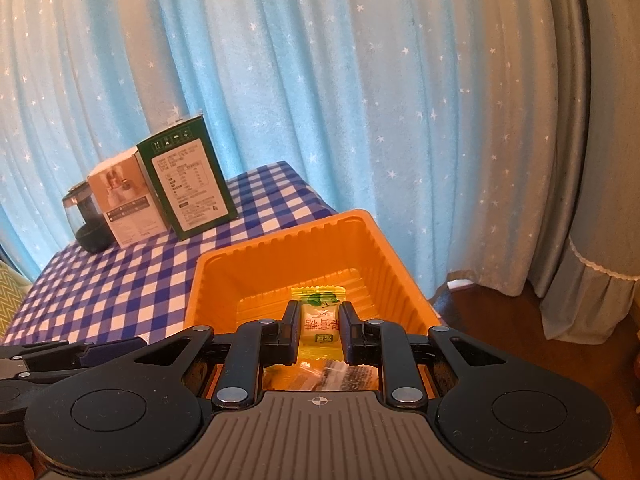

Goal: Organize snacks
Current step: 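Carry both candies over the orange tray and open both tools to drop them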

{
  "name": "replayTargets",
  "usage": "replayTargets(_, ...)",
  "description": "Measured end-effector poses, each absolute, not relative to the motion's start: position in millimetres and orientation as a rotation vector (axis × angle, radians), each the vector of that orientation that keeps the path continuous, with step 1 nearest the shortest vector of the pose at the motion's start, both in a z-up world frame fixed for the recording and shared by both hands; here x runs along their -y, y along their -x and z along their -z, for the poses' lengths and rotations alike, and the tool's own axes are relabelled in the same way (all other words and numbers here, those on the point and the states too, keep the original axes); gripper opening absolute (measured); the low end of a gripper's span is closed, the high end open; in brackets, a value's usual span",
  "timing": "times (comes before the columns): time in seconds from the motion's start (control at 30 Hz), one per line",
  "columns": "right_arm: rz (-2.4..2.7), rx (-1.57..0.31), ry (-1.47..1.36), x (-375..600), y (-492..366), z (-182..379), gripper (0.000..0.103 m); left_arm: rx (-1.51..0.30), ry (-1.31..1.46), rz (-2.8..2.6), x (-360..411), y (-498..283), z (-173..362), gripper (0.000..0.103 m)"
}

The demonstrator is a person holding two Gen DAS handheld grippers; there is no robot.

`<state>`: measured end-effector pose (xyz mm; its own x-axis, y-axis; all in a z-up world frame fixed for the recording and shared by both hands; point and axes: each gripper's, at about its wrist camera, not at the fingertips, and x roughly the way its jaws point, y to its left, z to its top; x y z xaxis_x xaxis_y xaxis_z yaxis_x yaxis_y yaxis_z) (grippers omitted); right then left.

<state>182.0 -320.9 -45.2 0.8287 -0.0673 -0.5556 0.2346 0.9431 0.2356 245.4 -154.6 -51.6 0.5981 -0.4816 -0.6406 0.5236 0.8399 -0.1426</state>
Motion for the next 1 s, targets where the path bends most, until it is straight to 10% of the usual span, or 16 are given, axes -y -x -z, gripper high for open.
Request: replayTargets(1.0,0.128,-0.566,-0.323,312.0,-187.1,45.0,0.040,-0.725,-0.054,0.533,122.2,-245.6,51.8,0.039)
